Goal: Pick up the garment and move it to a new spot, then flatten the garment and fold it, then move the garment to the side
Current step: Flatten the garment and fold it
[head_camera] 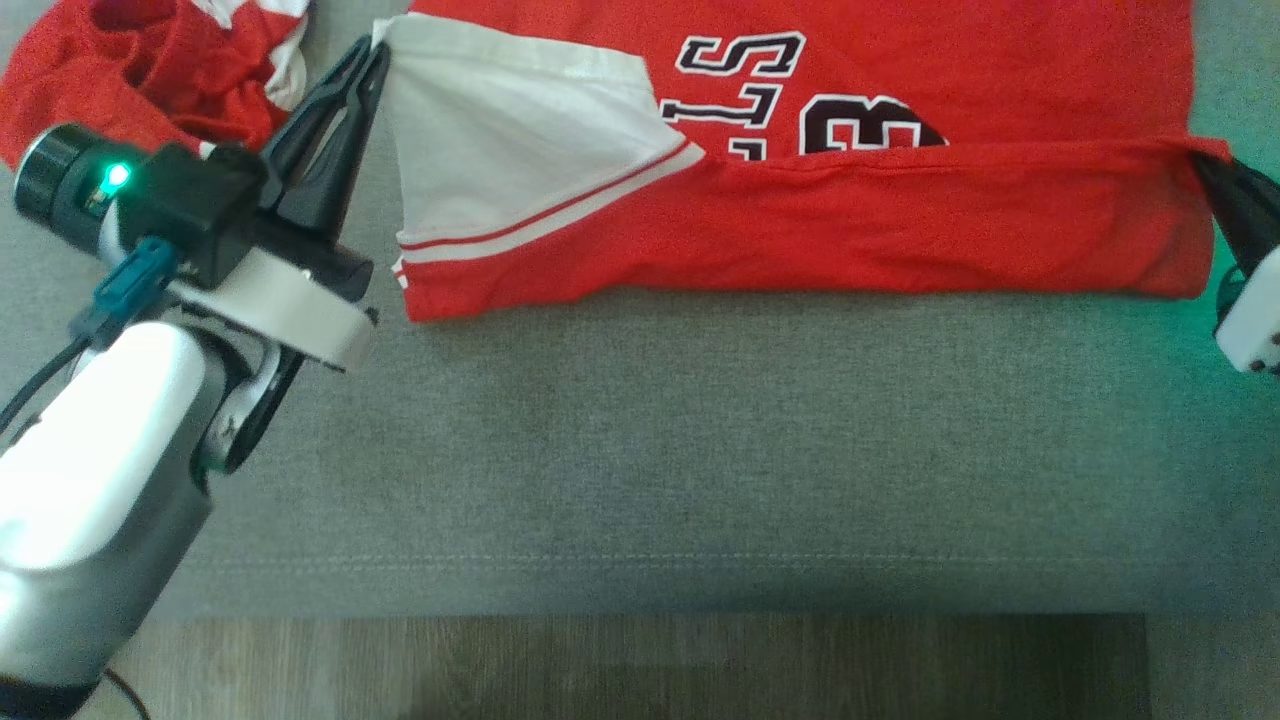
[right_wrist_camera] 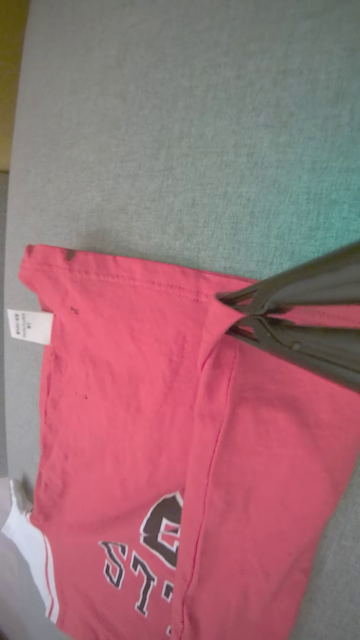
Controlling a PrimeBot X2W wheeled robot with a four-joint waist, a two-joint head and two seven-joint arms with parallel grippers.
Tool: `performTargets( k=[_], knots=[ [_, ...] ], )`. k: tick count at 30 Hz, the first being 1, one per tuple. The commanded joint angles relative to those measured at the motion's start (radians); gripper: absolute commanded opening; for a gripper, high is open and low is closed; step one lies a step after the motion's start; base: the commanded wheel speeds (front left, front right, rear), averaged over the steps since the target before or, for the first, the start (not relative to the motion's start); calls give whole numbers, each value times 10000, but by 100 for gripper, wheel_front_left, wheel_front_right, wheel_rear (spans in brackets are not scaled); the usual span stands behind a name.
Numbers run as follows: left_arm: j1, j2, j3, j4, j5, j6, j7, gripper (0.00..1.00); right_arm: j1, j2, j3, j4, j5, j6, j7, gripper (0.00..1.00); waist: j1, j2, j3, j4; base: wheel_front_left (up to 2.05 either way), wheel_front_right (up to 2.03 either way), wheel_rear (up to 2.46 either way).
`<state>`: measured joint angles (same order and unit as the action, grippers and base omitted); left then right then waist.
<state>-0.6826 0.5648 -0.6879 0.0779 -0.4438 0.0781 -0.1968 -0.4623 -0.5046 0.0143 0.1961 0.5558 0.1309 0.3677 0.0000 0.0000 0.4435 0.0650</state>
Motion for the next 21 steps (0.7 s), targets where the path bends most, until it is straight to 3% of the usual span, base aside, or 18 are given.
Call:
performTargets(
  k=[1, 2, 3, 4, 5, 6, 12, 17, 21],
  knots=[
    [-495, 175, 438, 51, 52, -27, -128, 0, -170, -317, 182, -136, 61, -2, -123, 7, 0, 0, 167, -2, 0, 0, 0],
    [-581, 75, 437, 252, 51, -36, -179, 0, -277, -324, 269, -36, 73, -2, -186, 30, 0, 0, 206, -22, 0, 0, 0],
    [-641, -24, 438, 431, 30, -59, -236, 0, -386, -304, 319, 65, 99, -2, -283, 82, 0, 0, 231, -44, 0, 0, 0],
    [-671, -113, 458, 592, 2, -51, -288, 23, -478, -290, 360, 156, 102, -2, -401, 100, 0, 0, 239, -64, 0, 0, 0],
    [-673, -188, 486, 716, -19, -22, -338, 81, -558, -267, 367, 243, 95, -2, -536, 100, 0, 0, 234, -89, 0, 0, 0],
    [-645, -249, 512, 805, -46, 5, -382, 100, -612, -241, 358, 316, 93, -2, -676, 100, 0, 0, 209, -111, 0, 0, 0],
    [145, -310, 878, 620, -70, 610, -580, 100, -423, -48, 43, 369, -131, -2, -1735, 100, 0, 0, -235, -303, 0, 0, 0],
    [1822, -440, 1322, -59, -752, 1356, -613, 100, 249, 776, -318, -114, -536, -2, -2472, 100, 0, 0, -609, -464, 0, 0, 0],
    [2802, -632, 1355, -58, -1313, 1581, -488, 100, 734, 1347, -317, -414, -831, -2, -2700, 100, 0, 0, -802, -541, 0, 0, 0]
  ],
)
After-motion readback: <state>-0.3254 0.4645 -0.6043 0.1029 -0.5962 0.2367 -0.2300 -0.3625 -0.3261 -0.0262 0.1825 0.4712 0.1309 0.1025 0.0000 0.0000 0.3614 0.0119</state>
